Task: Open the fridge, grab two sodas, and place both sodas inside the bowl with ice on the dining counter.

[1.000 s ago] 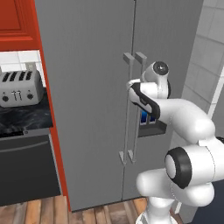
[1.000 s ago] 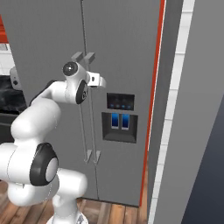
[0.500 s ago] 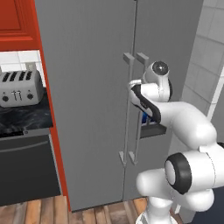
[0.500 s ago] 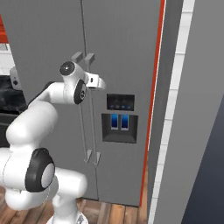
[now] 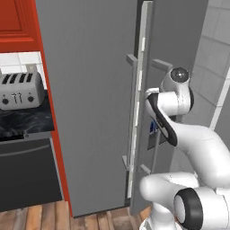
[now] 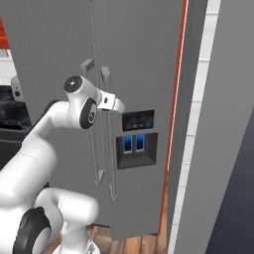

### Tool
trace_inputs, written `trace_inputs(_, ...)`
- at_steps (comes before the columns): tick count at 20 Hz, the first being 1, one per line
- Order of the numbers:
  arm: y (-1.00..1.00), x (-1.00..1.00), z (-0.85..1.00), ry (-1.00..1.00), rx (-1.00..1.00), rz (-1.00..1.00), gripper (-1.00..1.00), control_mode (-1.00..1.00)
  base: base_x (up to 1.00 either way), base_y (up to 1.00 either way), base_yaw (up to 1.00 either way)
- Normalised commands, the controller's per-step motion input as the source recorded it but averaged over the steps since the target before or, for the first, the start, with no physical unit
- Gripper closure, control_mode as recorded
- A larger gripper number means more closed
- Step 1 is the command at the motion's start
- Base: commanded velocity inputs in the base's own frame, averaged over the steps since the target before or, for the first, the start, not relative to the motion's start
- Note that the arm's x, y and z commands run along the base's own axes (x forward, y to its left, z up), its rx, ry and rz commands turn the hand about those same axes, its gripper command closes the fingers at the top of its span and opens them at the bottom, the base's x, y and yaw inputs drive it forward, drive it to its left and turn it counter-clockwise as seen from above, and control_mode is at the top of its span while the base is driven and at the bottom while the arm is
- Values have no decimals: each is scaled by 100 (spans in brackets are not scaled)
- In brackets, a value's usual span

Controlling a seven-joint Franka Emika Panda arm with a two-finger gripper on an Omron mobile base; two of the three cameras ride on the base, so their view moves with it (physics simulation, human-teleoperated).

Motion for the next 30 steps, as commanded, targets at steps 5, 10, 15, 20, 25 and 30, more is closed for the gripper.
trace_inputs(5,-41,-96,-1,0,0,-4,100,-100,0,0,0)
trace_inputs(10,-2,-75,-1,0,0,-1,-100,-100,0,0,0)
trace_inputs(15,47,-37,14,0,0,0,-100,-100,0,0,0)
trace_inputs(20,61,-32,28,0,0,0,-100,-100,0,0,0)
trace_inputs(25,74,-4,26,1,-3,2,-100,-100,0,0,0)
trace_inputs(30,48,34,13,1,0,13,-100,-100,0,0,0)
